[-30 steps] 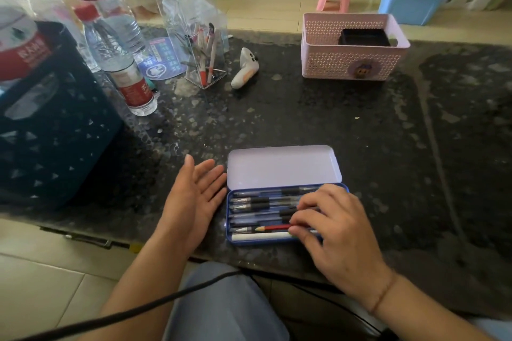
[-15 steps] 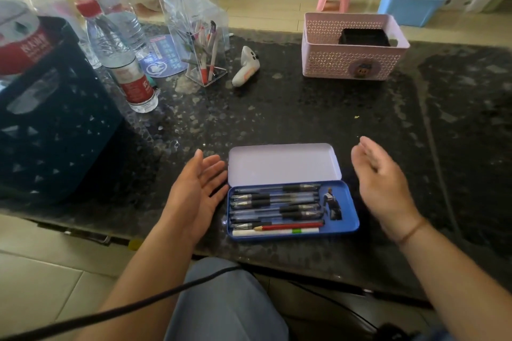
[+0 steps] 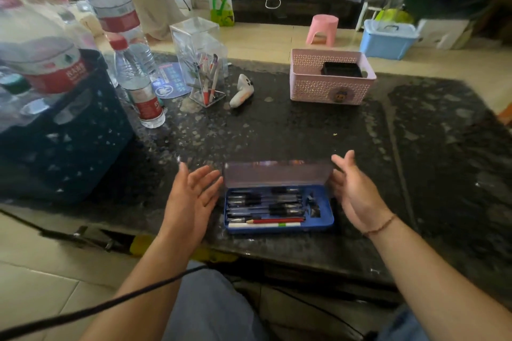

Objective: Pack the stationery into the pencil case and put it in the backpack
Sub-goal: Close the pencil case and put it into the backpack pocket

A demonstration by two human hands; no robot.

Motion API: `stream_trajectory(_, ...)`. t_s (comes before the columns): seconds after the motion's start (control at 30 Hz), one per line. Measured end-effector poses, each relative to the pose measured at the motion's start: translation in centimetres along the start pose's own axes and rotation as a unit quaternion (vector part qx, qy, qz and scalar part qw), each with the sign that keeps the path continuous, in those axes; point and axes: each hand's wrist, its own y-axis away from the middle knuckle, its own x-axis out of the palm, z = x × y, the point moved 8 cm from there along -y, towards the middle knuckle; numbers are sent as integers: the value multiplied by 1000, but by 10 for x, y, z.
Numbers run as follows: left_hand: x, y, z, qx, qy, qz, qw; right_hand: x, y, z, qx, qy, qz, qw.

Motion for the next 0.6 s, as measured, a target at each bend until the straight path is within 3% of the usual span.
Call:
stream_trajectory(0.17,-9,25,25,8,-133,29,991,1,44,-18,-58,144,13,988)
stream_trajectory(0.3,-10,32,18,135,-352,6,926,7,53,-28,-100,287,13,953)
stream_trajectory(0.37,3,26,16,169,-497,19,851,12,49,-17,-163,376,-31,911)
stream_trajectory(0.43,30,16,27,178,-677,62,712,31,42,-7,-203,501,-39,840)
stream_trajectory(0.5,61,14,41,214,-784,107,573,54,33,-10,-198,601,1,774)
stream_trajectory(0.53,72,15,48,230,-804,127,533,63,31,-15,-187,630,23,754)
stream_trajectory(0.6,83,14,59,242,-816,140,505,73,27,-21,-170,658,37,733)
